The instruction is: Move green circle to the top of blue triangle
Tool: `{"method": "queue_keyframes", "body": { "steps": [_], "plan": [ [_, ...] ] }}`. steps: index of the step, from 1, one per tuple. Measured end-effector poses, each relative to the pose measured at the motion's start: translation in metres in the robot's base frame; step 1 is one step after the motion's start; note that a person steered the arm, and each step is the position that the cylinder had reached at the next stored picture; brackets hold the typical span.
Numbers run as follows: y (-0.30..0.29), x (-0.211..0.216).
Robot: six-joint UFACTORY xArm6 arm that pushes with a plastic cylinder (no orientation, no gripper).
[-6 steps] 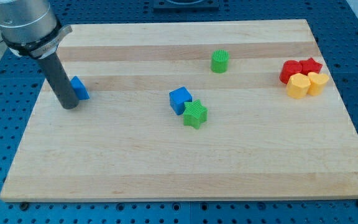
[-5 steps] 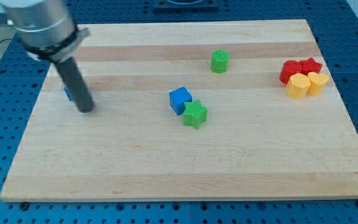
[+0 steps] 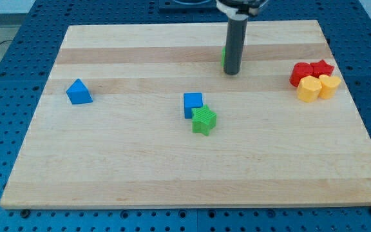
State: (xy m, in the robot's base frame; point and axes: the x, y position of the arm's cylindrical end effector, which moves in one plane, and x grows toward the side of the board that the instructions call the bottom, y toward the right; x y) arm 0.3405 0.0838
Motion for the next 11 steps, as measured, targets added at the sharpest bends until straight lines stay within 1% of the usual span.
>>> {"method": "queue_keyframes", "body": {
  "steps": [1,2,3,4,5,6,7,8,9,10,11],
  "plan": [
    [0.002,-0.008],
    [0.022,-0.008],
    [0.051,-0.037],
    [0.048,-0.068],
    [0.005,-0.045],
    [-0.002,-0.019],
    [0.024,-0.019],
    [0.004,-0.019],
    [-0.070,-0.015],
    [-0.098,0.014],
    [-0.079,0.014]
  ]
}}
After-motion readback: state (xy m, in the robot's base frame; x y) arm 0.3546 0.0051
